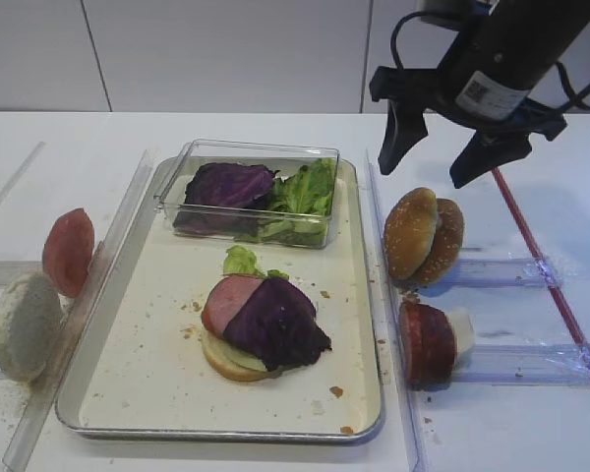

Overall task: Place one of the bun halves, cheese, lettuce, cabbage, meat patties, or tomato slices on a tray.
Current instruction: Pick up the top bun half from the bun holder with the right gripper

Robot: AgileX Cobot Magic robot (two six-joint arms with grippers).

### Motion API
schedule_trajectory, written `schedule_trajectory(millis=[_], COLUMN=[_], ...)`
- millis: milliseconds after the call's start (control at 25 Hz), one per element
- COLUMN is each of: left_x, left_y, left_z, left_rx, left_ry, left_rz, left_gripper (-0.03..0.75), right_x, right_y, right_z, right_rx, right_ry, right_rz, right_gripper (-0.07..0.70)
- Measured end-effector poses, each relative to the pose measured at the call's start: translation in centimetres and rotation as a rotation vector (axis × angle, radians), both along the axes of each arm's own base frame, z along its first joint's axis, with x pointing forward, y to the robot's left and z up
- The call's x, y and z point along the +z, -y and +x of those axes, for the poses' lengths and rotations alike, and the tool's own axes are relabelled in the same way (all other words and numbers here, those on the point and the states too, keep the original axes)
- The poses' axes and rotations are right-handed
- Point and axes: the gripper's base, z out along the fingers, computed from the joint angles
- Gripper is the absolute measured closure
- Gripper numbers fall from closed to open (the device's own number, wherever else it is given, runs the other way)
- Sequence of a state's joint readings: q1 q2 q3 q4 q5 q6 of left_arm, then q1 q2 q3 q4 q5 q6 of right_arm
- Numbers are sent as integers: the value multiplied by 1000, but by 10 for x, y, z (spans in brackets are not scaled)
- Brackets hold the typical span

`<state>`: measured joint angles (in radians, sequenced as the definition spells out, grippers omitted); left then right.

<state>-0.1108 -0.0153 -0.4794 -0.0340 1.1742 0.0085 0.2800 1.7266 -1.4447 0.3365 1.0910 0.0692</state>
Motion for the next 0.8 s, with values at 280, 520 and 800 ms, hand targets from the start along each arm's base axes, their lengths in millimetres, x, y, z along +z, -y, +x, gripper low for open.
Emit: schedule_trajectory(millis=[280,520,800], left_x=[0,0,0], left_y=[0,0,0], left_z=[0,0,0], left_rx=[0,0,0], left_ry=[0,0,0], left_rz=[0,0,0], left_gripper=[365,365,365], right_x=[-16,-28,-34], right_y=[-5,-9,-12], right_z=[7,10,12], right_rx=[-9,-16,-22], right_ry=[-54,-110,-138], right_rz=[22,53,73], right_gripper=[76,76,76])
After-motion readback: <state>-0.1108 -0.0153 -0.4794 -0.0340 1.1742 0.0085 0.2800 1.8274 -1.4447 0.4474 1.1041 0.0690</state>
